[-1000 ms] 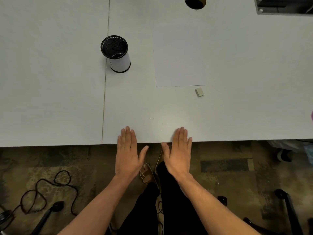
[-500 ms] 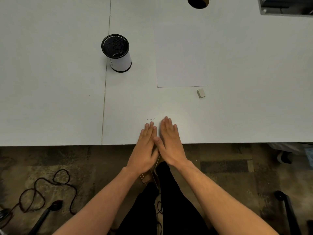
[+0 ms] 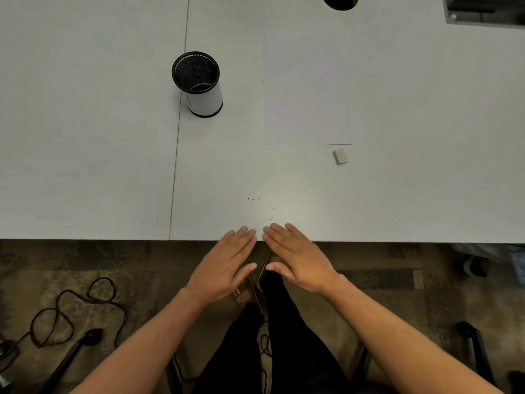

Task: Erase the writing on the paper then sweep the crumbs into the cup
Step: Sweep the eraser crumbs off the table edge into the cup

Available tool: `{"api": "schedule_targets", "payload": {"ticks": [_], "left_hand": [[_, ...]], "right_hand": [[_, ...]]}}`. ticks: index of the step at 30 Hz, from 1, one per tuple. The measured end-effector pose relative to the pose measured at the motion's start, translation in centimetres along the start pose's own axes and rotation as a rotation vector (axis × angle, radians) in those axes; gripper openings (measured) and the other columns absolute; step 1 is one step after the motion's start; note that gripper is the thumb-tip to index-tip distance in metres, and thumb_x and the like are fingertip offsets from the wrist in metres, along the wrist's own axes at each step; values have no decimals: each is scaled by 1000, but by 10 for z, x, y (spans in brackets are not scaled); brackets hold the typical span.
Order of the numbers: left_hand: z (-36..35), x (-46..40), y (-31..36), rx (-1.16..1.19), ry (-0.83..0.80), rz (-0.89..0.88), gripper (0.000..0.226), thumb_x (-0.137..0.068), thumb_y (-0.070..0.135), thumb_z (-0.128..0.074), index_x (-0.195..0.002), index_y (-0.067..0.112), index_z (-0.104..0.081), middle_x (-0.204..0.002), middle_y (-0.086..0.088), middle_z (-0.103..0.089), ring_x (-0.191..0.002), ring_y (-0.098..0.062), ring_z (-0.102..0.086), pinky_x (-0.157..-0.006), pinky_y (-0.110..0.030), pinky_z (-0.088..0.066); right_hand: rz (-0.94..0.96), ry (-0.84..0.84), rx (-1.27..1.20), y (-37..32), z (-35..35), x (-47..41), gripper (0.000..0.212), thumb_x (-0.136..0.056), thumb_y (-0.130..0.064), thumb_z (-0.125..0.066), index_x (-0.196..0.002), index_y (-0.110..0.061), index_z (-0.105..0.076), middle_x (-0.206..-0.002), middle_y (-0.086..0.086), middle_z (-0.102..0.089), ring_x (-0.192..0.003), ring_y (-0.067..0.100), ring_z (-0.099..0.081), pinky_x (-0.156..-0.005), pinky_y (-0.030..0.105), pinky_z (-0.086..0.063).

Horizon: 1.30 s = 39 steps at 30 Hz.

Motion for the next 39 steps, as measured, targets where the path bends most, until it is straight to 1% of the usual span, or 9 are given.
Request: {"api": "schedule_targets", "payload": {"ticks": [7, 12, 14, 16, 20, 24, 30, 34, 39], "left_hand": [[22, -32, -19, -59, -149, -71, 68, -101, 61, -11, -156, 22, -3, -164, 4, 2, -151, -2, 12, -120, -21, 14], [28, -25, -11, 74, 113, 45, 65, -104, 52, -27, -155, 12, -21, -163, -4, -17, -155, -20, -13, -126, -25, 2], [27, -24, -12, 121, 190, 234, 69, -103, 54, -29, -157, 14, -12, -166, -2, -7, -156, -18, -3, -126, -27, 5], [25, -31, -15, 128, 134, 393, 77, -99, 62, -23, -156, 20, 7, -165, 4, 14, -153, -11, 17, -123, -26, 15], [29, -59, -25, 38, 16, 303, 84, -93, 74, -14, -152, 24, 21, -159, 8, 30, -147, -6, 32, -118, -25, 24], [36, -75, -29, -8, -69, 99, 89, -88, 81, 0, -153, 23, 16, -163, 5, 21, -146, -2, 32, -117, -22, 24], [32, -51, -21, 159, -141, -74, 70, -101, 63, -20, -156, 25, 2, -164, 7, 6, -149, 5, 16, -122, -20, 11], [39, -45, -21, 398, 102, 78, 65, -102, 50, -33, -156, 22, -10, -164, 11, -7, -150, 8, 4, -122, -15, 1], [56, -59, -45, 296, 236, 263, 68, -102, 54, -26, -156, 19, -5, -165, 8, -4, -153, 0, 6, -123, -19, 5]], "right_hand": [[38, -29, 70, 10, 18, -27, 71, -98, -60, -17, -149, -12, -26, -156, 5, -23, -146, 16, -13, -120, 40, -12], [-172, 188, -67, 8, 18, -16, 71, -99, -59, -22, -150, -10, -25, -157, 7, -21, -147, 18, -12, -119, 43, -16], [-366, 169, -42, 8, 16, -14, 78, -96, -65, -13, -152, -11, -11, -160, 6, -6, -148, 17, 1, -120, 41, -5], [-479, 69, 27, 8, 14, -19, 85, -90, -71, 0, -152, -12, 4, -160, 4, 9, -146, 17, 14, -120, 42, 4], [-431, 15, 84, 9, 15, -40, 90, -86, -74, 6, -151, -12, 10, -159, 5, 16, -144, 18, 21, -118, 45, 9], [-284, -6, 85, 16, 19, -51, 86, -91, -72, -1, -152, -12, 4, -160, 6, 8, -146, 16, 16, -119, 47, 3], [-20, -70, 117, 22, 15, -32, 85, -93, -70, -13, -152, -11, 1, -160, 7, 1, -147, 17, 9, -119, 48, -6], [-176, 83, -76, 31, 22, -34, 83, -94, -69, -19, -152, -17, 8, -161, 3, 5, -147, 14, 7, -120, 37, -2], [-421, 155, -53, 59, 39, -50, 82, -93, -67, -11, -152, -13, 7, -160, 4, 7, -146, 12, 14, -118, 30, 10]]}}
Point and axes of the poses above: each hand's wrist, its own x-axis away from the middle knuckle, its own z-axis out of the back of the hand, y = z × x, the point moved 1 cm from there along -x, towards the middle knuckle
